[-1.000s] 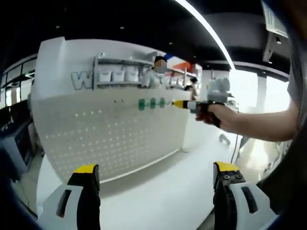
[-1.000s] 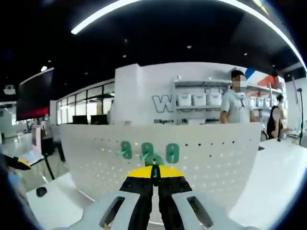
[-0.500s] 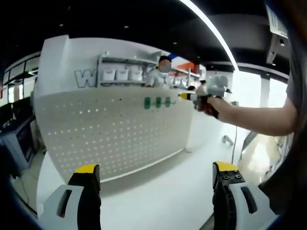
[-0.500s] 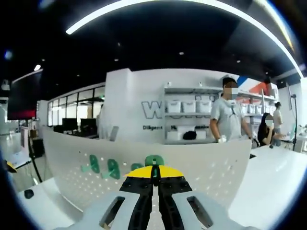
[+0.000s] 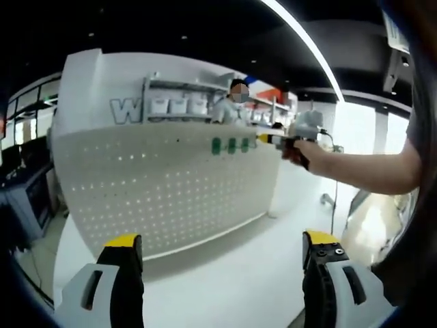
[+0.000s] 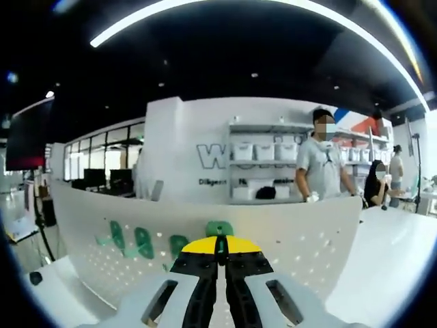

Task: Insert the hook assembly into the mounting plate slot until the hook locks in place.

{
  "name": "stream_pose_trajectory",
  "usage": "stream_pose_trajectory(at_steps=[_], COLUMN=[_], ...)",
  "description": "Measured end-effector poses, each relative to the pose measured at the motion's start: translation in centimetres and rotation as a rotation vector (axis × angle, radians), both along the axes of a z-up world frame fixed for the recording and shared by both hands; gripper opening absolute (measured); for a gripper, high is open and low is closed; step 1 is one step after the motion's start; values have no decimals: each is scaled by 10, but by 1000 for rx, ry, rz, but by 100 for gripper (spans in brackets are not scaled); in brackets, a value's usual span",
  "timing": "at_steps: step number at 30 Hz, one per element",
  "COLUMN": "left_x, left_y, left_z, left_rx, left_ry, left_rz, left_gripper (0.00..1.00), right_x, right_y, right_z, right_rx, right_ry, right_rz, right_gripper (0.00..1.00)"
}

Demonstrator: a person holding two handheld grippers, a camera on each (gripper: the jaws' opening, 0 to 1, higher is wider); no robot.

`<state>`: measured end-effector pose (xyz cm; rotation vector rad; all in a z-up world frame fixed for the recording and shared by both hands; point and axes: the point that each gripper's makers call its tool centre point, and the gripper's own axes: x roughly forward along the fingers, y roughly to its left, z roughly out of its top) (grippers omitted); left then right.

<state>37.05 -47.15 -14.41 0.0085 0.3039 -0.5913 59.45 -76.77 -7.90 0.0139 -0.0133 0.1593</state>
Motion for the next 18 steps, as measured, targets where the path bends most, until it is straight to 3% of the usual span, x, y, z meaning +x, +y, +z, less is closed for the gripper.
stream_pose_trajectory(at_steps=[12, 18], left_x=[2, 2], left_y=[-2, -2], left_z=[0, 2], left_rx=[7, 6], left_ry=[-2, -7], left_rz=[-7, -5], left_gripper=[99, 99], right_x=[4, 5], right_y=[-5, -5], right_z=[-1, -12], right_rx=[5, 3], right_ry=[-28, -12], right_rz=[-10, -7], right_gripper=[0, 0])
